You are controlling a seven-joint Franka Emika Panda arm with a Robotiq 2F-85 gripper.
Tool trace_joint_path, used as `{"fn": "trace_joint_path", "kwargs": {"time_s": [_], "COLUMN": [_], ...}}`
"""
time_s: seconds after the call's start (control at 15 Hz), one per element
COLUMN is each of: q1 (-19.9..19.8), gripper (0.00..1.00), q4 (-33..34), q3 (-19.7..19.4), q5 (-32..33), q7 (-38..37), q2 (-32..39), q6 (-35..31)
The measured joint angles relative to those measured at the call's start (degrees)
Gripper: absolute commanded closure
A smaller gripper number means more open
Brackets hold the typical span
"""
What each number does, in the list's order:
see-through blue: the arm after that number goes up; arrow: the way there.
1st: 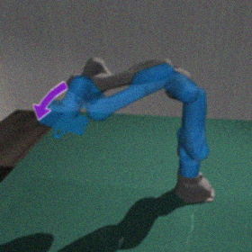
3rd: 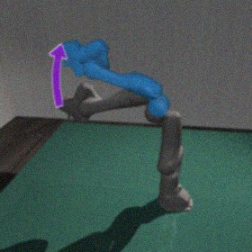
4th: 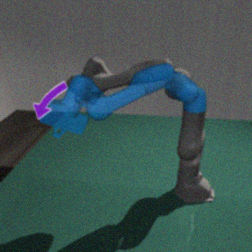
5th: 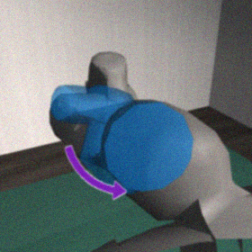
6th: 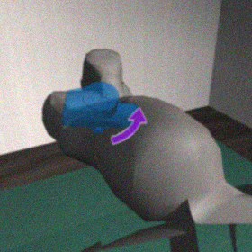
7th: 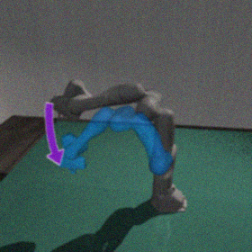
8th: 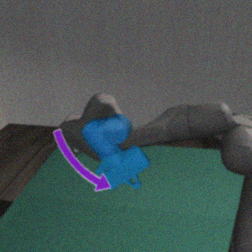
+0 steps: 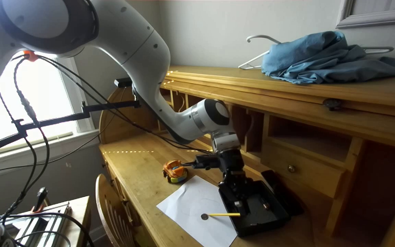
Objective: Use the pencil to draw around the coin
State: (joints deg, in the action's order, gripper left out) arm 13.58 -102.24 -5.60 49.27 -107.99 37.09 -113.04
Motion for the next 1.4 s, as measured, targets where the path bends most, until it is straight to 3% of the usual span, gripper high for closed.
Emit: {"fn": "trace_joint_path", "kwargs": {"time_s": [1.4], "q1": [-0.6], "gripper": [0.98], "q4": [0.95], "q3": [-0.27], "q5": [0.0], "q7": [-0.87], "q2": [0.44], "q6": [1.4]}}
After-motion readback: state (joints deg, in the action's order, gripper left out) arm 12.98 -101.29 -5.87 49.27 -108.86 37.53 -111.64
